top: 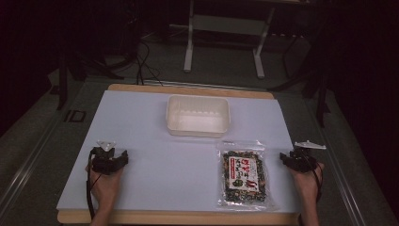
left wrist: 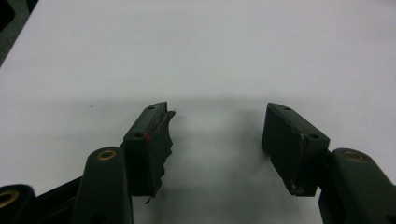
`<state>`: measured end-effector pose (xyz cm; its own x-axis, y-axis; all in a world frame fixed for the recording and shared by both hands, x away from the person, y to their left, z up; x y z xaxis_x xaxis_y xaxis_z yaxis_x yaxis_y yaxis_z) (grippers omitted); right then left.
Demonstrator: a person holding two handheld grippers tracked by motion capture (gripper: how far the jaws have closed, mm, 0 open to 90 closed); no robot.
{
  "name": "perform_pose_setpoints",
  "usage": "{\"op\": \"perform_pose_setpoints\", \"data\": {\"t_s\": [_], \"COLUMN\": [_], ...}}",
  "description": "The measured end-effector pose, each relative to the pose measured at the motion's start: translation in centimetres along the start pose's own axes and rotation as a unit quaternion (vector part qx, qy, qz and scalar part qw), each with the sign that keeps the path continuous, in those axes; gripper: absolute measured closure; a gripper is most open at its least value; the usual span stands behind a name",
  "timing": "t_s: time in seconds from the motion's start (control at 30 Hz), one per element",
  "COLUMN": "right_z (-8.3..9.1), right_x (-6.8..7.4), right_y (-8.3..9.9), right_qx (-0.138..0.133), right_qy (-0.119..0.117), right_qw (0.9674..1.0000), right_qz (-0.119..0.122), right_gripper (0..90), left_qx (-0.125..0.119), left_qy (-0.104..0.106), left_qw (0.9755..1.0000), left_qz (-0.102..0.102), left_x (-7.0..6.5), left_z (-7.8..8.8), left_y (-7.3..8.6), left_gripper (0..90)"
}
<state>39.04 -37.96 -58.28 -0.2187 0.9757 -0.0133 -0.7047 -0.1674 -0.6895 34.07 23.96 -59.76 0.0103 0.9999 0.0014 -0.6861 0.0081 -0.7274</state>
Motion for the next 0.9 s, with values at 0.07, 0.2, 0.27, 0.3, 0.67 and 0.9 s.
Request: {"op": "perform_pose_setpoints", "data": {"t_s": [0.07,0.2,0.27,0.3,0.67,0.9], "right_z": [0.1,0.6,0.7,0.7,0.8,0.0], "right_x": [0.2,0.8,1.0,1.2,3.8,4.8], "right_y": [-0.1,-0.6,-0.8,-1.0,-3.4,-5.0], "right_qx": [-0.006,-0.022,-0.026,-0.027,-0.042,-0.043], "right_qy": [-0.010,-0.034,-0.040,-0.049,-0.135,-0.175], "right_qw": [0.9999,0.9992,0.9989,0.9984,0.9881,0.9819], "right_qz": [0.002,0.002,0.002,0.002,0.060,0.057], "right_gripper": [51.6,50.9,50.5,50.5,47.7,47.8], "left_qx": [-0.002,-0.006,-0.008,-0.008,-0.019,-0.018], "left_qy": [0.010,0.018,0.020,0.020,0.021,0.017], "left_qw": [0.9999,0.9998,0.9998,0.9998,0.9991,0.9989], "left_qz": [-0.001,0.000,0.000,0.000,-0.032,-0.039], "left_x": [0.1,0.3,0.3,0.3,-0.3,-0.4], "left_z": [-0.1,-0.1,0.0,0.0,0.1,0.1], "left_y": [0.0,-0.1,-0.1,-0.1,-0.2,-0.1], "left_gripper": [45.1,46.7,46.8,46.8,47.2,46.6]}}
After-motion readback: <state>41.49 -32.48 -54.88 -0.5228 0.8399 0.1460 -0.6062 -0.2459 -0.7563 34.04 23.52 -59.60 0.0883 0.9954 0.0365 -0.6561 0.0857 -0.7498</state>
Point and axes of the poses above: each handheld gripper's, and its own axes: z roughly backward along the jaws, y roughly out of its underside, x roughly to its left, the point moved 7 cm from there along -z, roughly forward along the jaws
